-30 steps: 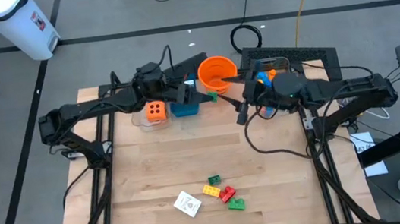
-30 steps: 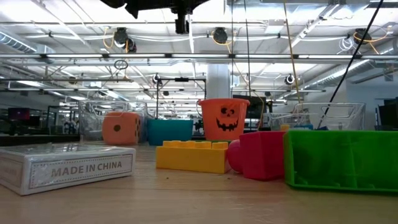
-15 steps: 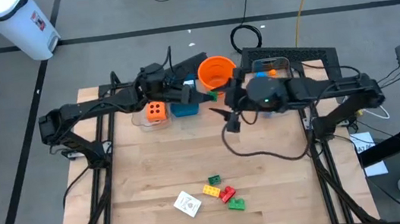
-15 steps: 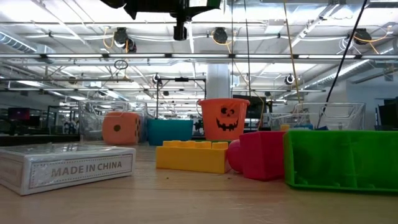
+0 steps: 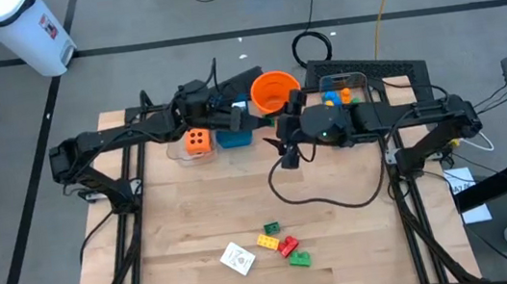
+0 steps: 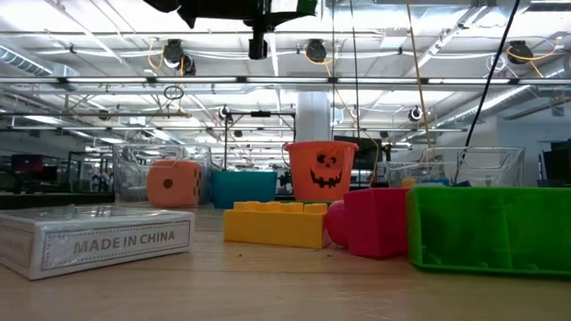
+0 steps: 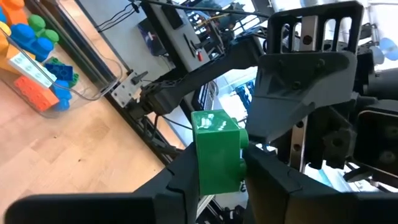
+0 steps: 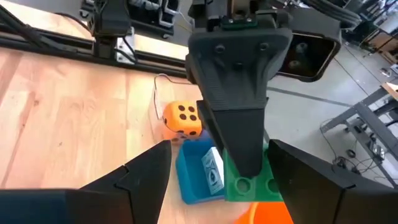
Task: Pick & Place Toys
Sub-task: Put the green game piece into the right transparent bin
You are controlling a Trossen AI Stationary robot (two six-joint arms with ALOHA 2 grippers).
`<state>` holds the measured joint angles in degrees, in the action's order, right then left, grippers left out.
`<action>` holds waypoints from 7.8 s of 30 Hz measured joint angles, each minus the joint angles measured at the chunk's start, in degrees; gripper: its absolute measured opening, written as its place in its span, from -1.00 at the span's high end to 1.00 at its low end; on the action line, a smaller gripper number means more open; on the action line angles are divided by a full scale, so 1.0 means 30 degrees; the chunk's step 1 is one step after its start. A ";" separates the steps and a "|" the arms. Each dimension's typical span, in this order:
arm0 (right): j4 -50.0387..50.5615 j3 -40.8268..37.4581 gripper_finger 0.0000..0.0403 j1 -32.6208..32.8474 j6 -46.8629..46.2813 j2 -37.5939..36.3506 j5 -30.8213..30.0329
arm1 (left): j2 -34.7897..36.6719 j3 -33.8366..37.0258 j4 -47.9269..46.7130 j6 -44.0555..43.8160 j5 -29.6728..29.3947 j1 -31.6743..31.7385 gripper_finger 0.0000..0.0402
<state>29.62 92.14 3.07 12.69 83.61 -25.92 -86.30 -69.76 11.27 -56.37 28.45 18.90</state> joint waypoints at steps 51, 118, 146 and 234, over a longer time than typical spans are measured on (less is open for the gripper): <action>0.0790 -0.0015 0.29 -0.0423 -0.0007 -0.0109 -0.0800 | -0.0007 0.0000 0.0021 -0.0116 -0.0128 -0.0007 0.36; 0.1049 0.0007 0.28 -0.0532 0.0027 -0.0146 -0.1092 | -0.0022 0.0007 0.1681 -0.0390 0.0015 -0.0087 0.03; 0.3377 -0.0015 0.29 -0.0957 -0.0903 -0.4399 -0.4945 | 0.0142 -0.0007 0.2036 0.0432 0.3836 0.2320 -0.03; 0.5242 -1.7595 0.29 -1.6093 -0.9418 -0.8963 0.5372 | 0.5705 0.0000 -0.2371 0.7776 -0.3541 -0.5435 -0.03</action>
<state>45.35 39.35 -45.21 -15.57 56.73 -9.80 -69.19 -69.76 4.16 -33.04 17.82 2.59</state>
